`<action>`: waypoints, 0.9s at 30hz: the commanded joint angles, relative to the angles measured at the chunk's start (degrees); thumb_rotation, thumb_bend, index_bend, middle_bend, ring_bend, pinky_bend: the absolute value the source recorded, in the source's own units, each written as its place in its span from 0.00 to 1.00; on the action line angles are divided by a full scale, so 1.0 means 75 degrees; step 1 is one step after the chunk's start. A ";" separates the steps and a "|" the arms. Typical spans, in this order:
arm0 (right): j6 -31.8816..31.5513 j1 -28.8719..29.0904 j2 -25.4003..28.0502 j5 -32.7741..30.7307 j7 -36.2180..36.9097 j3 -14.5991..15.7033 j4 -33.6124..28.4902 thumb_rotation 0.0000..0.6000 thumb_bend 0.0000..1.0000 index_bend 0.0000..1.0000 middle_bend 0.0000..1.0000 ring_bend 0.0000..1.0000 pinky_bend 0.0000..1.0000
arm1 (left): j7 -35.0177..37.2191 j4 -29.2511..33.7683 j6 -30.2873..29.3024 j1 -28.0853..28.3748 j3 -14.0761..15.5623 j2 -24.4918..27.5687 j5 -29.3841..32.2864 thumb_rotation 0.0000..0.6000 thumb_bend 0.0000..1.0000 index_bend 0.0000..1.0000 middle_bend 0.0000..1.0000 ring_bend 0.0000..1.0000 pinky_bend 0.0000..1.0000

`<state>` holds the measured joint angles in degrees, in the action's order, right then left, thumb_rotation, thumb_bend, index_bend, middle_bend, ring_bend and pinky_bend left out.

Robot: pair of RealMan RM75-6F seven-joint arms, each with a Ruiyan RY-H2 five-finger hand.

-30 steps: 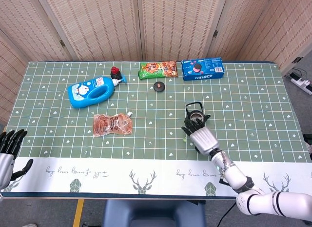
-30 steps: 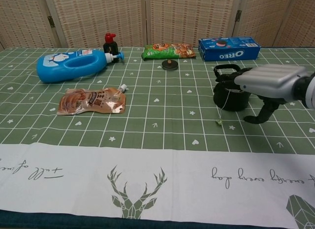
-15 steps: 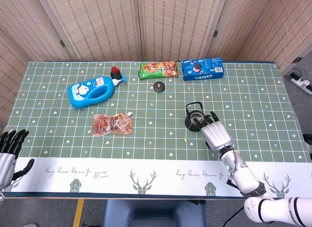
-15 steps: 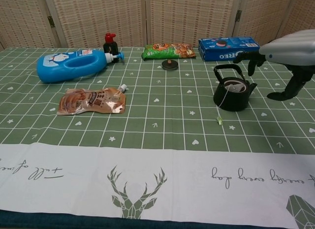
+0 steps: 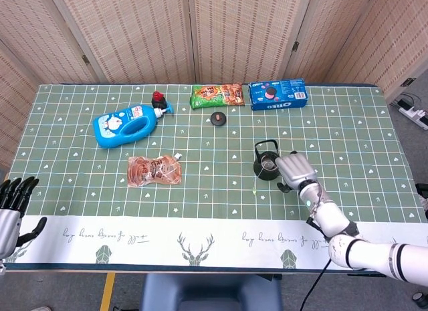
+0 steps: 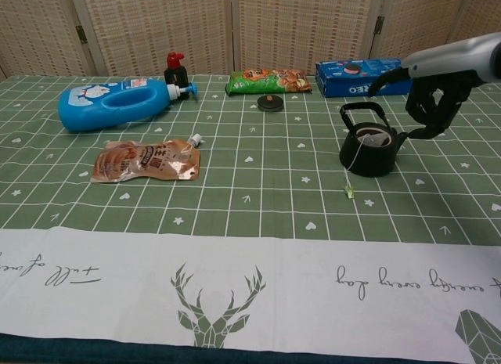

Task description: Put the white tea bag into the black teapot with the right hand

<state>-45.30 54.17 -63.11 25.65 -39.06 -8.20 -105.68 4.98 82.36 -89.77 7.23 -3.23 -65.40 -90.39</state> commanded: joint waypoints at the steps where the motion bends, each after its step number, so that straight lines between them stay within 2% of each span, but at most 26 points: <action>1: 0.0353 0.0226 0.0141 -0.0228 0.0319 0.0021 0.0188 1.00 0.38 0.20 0.79 0.67 0.34 | 0.0005 -0.0018 0.0024 0.0009 0.0004 0.0002 0.0001 1.00 0.31 0.00 0.03 0.01 0.01; 9: 0.0651 0.0547 0.0314 -0.0537 0.0771 0.0264 0.0473 1.00 0.38 0.29 0.84 0.68 0.53 | 0.0015 -0.0003 0.0002 0.0000 0.0003 0.0006 0.0001 1.00 0.31 0.00 0.03 0.01 0.01; 19: 0.0747 0.1049 0.0105 -0.1308 0.0737 0.0868 0.1006 1.00 0.38 0.29 0.86 0.68 0.56 | 0.0072 -0.0010 -0.0028 -0.0011 -0.0008 0.0024 0.0006 1.00 0.32 0.00 0.03 0.01 0.01; 27: 0.0764 0.1549 -0.0092 -0.1901 0.0573 0.1267 0.1080 1.00 0.38 0.16 0.86 0.68 0.56 | 0.0097 -0.0006 -0.0036 -0.0014 -0.0007 0.0032 0.0004 1.00 0.31 0.00 0.03 0.01 0.01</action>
<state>-39.56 65.36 -63.51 11.81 -34.63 0.94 -97.69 5.69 82.31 -90.03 7.14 -3.29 -65.17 -90.35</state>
